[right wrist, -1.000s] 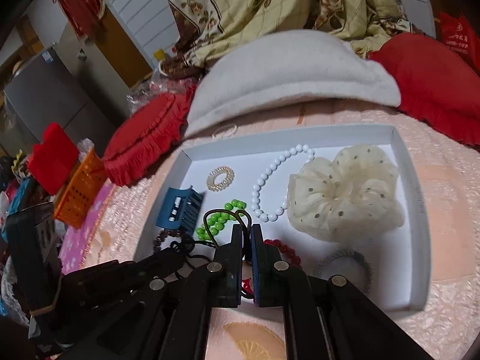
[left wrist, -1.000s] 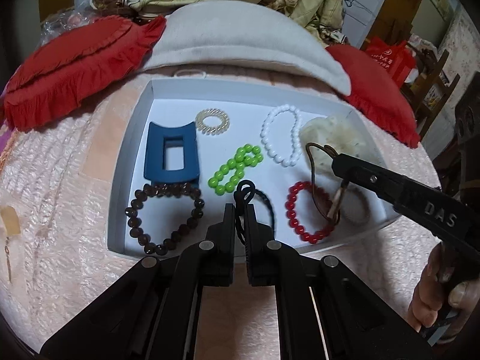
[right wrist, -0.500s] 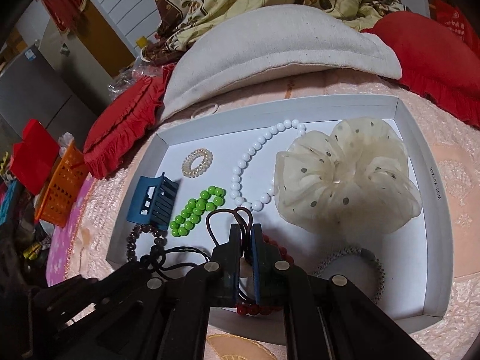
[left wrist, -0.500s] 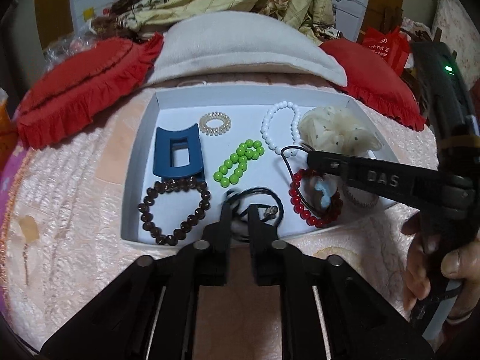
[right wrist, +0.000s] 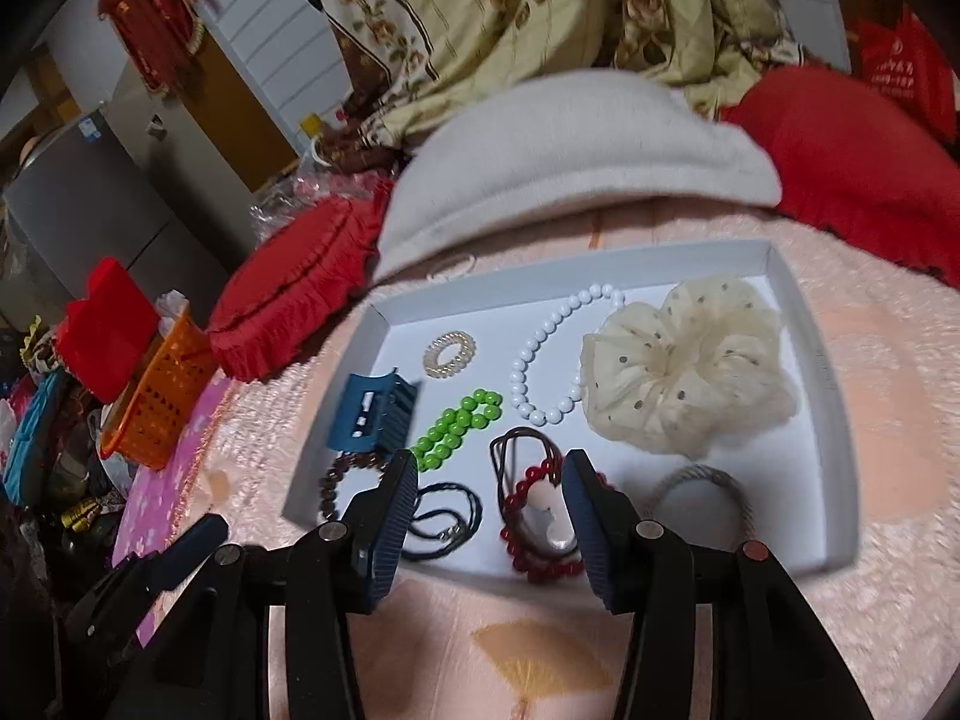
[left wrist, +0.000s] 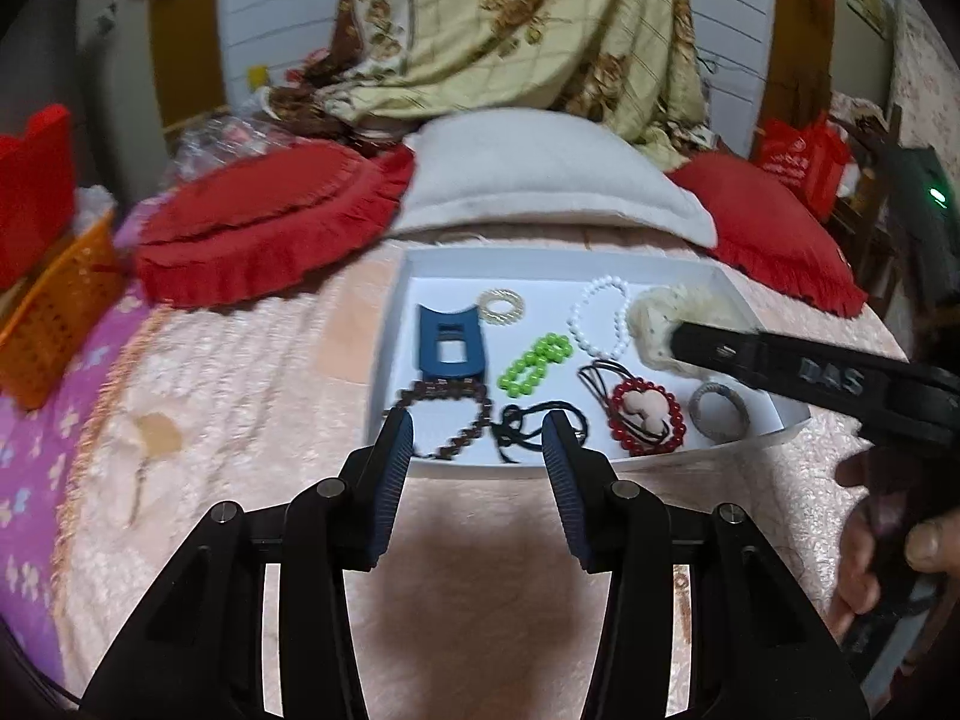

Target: Organize jewelry

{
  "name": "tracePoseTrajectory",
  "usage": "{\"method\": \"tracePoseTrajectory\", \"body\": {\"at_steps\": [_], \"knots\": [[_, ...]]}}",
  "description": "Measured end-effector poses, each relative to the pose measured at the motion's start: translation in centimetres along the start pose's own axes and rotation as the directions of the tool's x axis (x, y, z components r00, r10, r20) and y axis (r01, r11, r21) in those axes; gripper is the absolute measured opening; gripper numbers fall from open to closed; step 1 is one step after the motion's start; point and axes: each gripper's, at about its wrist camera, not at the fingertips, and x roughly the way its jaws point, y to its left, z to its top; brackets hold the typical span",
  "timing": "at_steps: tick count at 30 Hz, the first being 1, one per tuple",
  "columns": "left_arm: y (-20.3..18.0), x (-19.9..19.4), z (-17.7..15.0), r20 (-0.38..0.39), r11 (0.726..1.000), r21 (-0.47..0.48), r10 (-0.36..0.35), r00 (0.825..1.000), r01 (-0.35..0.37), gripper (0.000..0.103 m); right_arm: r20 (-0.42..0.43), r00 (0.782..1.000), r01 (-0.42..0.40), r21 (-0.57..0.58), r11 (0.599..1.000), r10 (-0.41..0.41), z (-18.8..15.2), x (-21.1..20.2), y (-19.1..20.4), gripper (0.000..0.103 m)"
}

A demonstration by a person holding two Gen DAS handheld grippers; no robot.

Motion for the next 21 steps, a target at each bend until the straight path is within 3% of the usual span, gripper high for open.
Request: {"method": "tracePoseTrajectory", "body": {"at_steps": [5, 12, 13, 15, 21], "knots": [[0.6, -3.1, -1.0, 0.046, 0.998, -0.022, 0.068, 0.997, -0.067, 0.059, 0.036, 0.997, 0.073, -0.032, 0.997, -0.072, -2.7, -3.4, 0.7, 0.048], [0.7, -7.6, -3.2, 0.115, 0.985, -0.035, 0.171, 0.979, -0.168, 0.060, 0.046, 0.981, 0.192, -0.094, 0.977, -0.188, -7.9, -6.6, 1.4, 0.048], [0.8, -8.5, -3.5, 0.131, 0.984, -0.043, 0.180, 0.975, -0.176, 0.066, 0.049, 0.980, 0.199, -0.096, 0.975, -0.195, -8.7, -6.9, 1.5, 0.048], [1.0, -10.0, -4.0, 0.152, 0.981, -0.067, 0.191, 0.970, -0.183, 0.079, 0.058, 0.976, 0.217, -0.098, 0.971, -0.212, -10.1, -7.9, 1.6, 0.048], [1.6, -13.8, -5.0, 0.223, 0.983, -0.107, 0.168, 0.960, -0.147, 0.081, 0.075, 0.969, 0.243, -0.094, 0.966, -0.236, -12.8, -9.8, 2.3, 0.048]]}}
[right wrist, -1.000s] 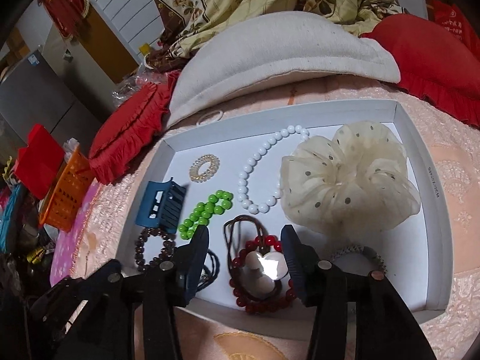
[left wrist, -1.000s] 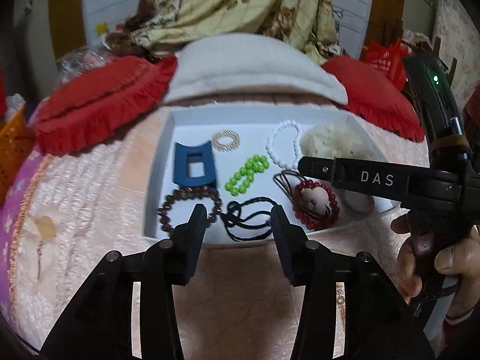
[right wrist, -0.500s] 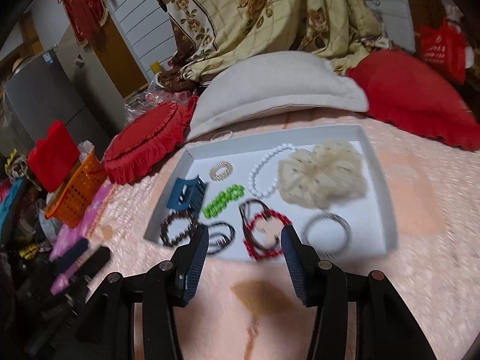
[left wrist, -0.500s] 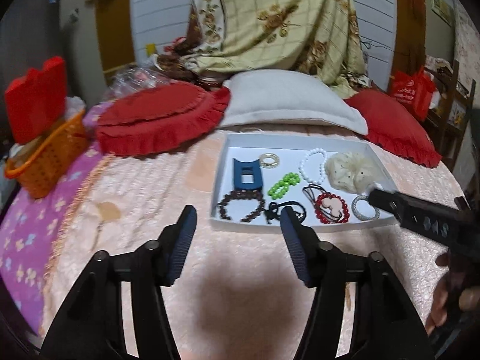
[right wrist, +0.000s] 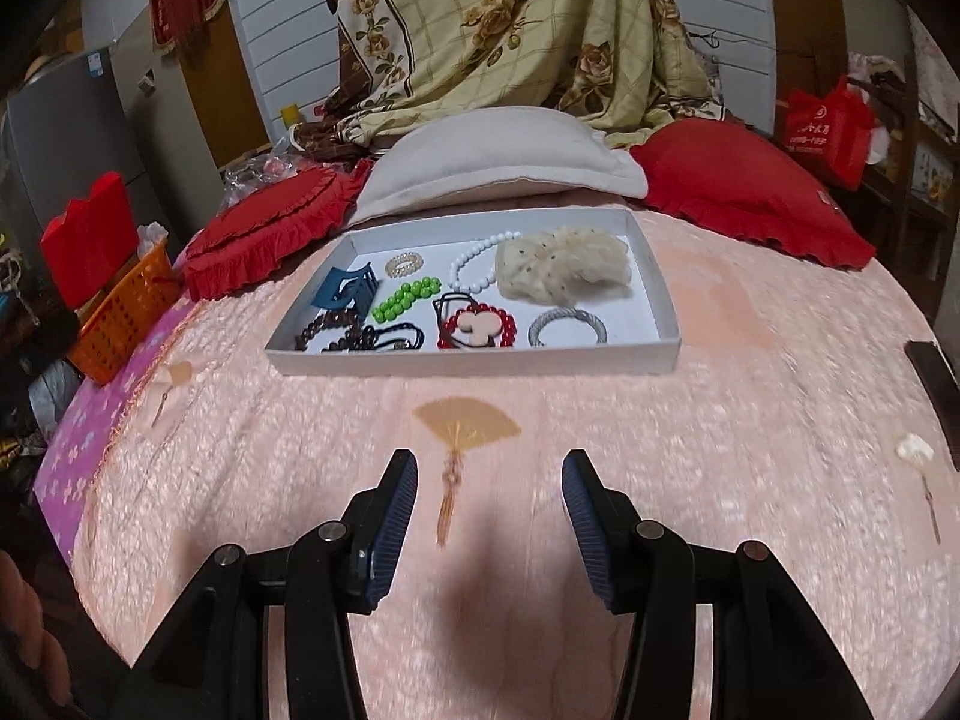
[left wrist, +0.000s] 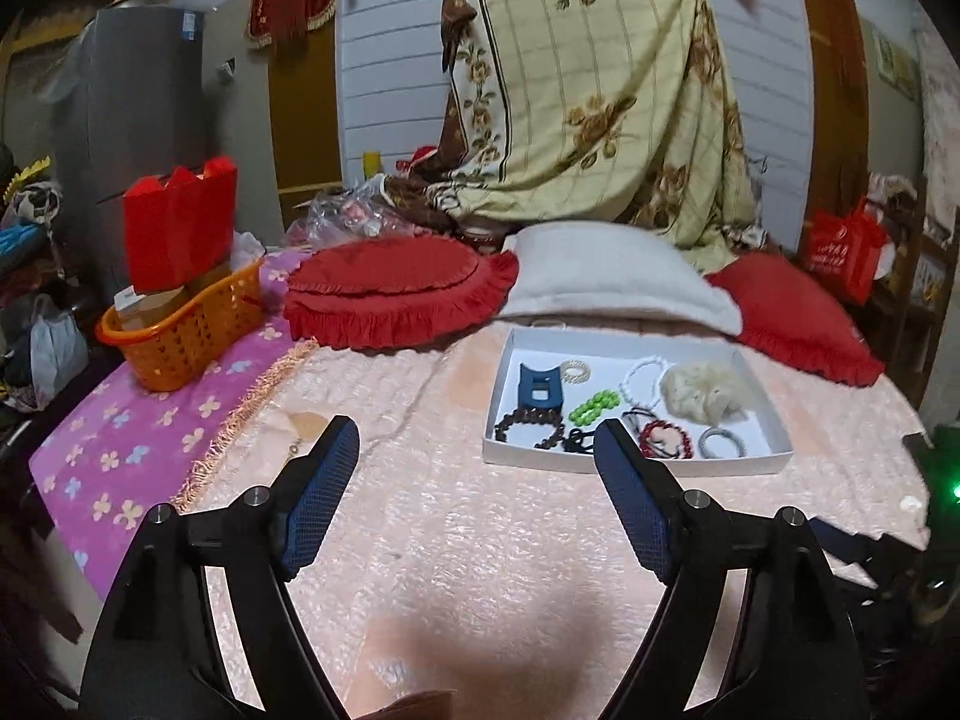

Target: Organize jewelry

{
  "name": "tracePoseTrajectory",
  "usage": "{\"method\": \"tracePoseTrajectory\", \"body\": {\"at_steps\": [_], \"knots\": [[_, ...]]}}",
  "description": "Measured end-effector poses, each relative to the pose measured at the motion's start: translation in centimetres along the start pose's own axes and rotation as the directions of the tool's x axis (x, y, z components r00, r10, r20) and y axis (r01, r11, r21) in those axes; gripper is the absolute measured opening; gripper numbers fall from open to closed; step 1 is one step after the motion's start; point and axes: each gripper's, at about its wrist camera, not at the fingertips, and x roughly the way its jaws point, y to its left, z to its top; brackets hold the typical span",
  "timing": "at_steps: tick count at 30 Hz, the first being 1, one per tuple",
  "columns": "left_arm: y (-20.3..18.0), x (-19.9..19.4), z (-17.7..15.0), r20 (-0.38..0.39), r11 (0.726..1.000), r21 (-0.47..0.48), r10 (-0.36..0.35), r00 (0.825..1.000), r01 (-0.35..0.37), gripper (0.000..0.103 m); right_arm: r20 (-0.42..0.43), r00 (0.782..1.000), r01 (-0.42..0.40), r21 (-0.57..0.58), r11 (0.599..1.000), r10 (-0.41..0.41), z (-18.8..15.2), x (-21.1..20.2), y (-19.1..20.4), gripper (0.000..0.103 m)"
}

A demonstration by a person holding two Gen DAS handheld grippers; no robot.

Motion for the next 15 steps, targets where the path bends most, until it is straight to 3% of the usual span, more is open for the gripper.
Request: {"method": "tracePoseTrajectory", "body": {"at_steps": [8, 11, 15], "knots": [[-0.2, -1.5, -1.6, -0.055, 0.998, 0.057, -0.023, 0.998, 0.026, 0.081, 0.030, 0.995, 0.098, -0.063, 0.993, -0.096, -1.8, -1.9, 2.4, 0.048], [-0.3, -1.3, -2.7, -0.095, 0.996, 0.073, -0.047, 0.994, 0.054, 0.081, 0.030, 0.994, 0.105, -0.073, 0.992, -0.103, -2.3, -2.0, 2.7, 0.048], [-0.5, -1.2, -3.6, -0.102, 0.996, 0.088, -0.021, 0.995, 0.030, 0.081, 0.023, 0.993, 0.115, -0.073, 0.991, -0.114, -2.6, -1.8, 2.7, 0.048]]}}
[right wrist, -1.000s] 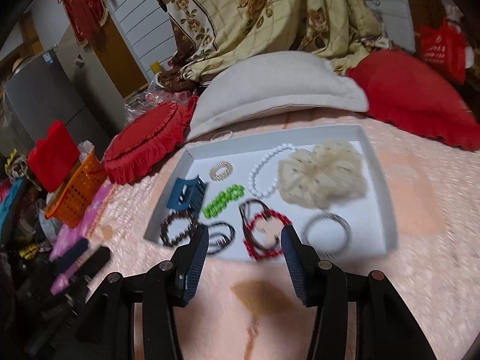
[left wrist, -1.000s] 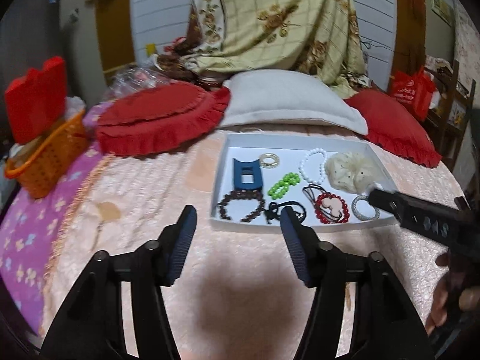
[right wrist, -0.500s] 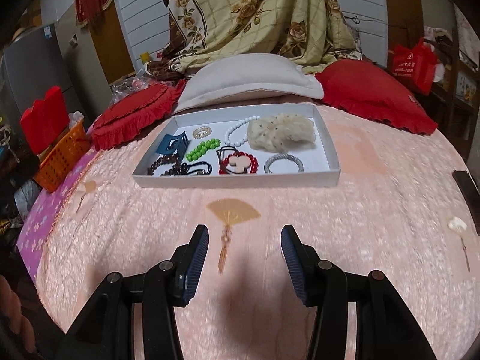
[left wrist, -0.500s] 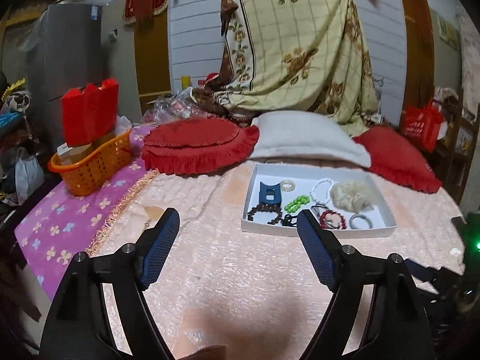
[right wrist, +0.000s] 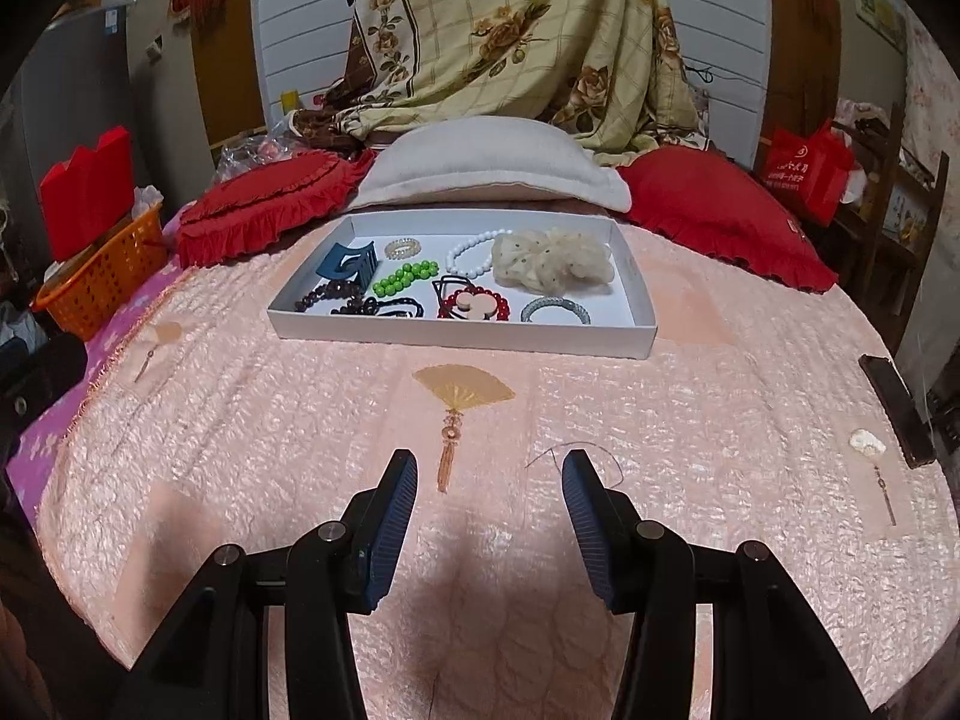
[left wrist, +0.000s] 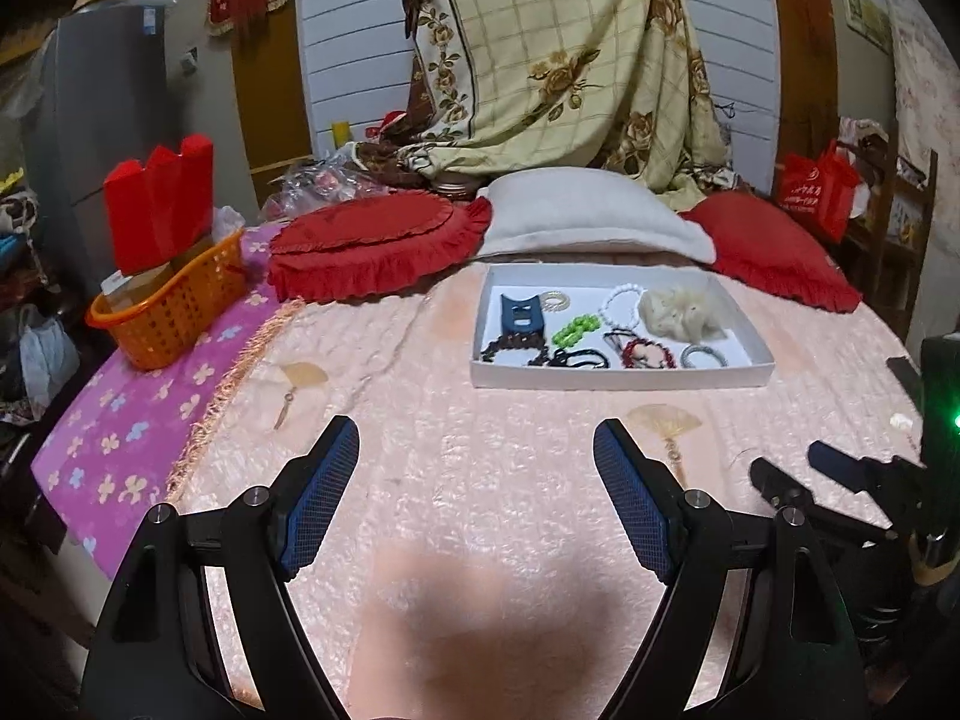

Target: Organize jewelry

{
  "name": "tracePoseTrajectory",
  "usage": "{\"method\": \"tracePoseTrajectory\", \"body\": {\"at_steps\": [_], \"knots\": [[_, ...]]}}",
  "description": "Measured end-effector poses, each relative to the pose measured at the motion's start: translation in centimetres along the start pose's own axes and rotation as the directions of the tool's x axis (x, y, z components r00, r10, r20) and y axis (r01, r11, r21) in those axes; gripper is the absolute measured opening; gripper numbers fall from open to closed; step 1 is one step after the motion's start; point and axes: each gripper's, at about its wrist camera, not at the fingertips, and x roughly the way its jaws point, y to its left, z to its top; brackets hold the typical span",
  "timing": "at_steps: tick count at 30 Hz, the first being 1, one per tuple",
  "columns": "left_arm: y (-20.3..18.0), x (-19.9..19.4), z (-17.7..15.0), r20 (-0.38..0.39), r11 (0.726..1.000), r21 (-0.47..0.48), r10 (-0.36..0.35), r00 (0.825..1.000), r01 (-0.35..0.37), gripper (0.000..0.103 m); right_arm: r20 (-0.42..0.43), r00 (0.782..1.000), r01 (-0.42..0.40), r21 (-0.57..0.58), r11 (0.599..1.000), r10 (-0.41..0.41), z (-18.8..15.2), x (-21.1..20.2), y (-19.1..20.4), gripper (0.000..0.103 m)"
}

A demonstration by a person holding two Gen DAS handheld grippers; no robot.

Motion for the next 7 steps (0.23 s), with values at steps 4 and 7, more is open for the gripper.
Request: {"method": "tracePoseTrajectory", "body": {"at_steps": [4, 7], "knots": [[0.23, 0.43, -0.38, -0.031, 1.000, -0.018, -0.018, 0.999, 0.018, 0.081, -0.006, 1.000, 0.010, 0.007, 1.000, -0.010, -0.12, 0.22, -0.18, 0.048], [0.33, 0.83, -0.53, -0.051, 0.999, -0.024, -0.025, 0.998, 0.024, 0.081, -0.015, 1.000, 0.017, 0.015, 1.000, -0.016, -0.23, 0.43, -0.33, 0.048]]}}
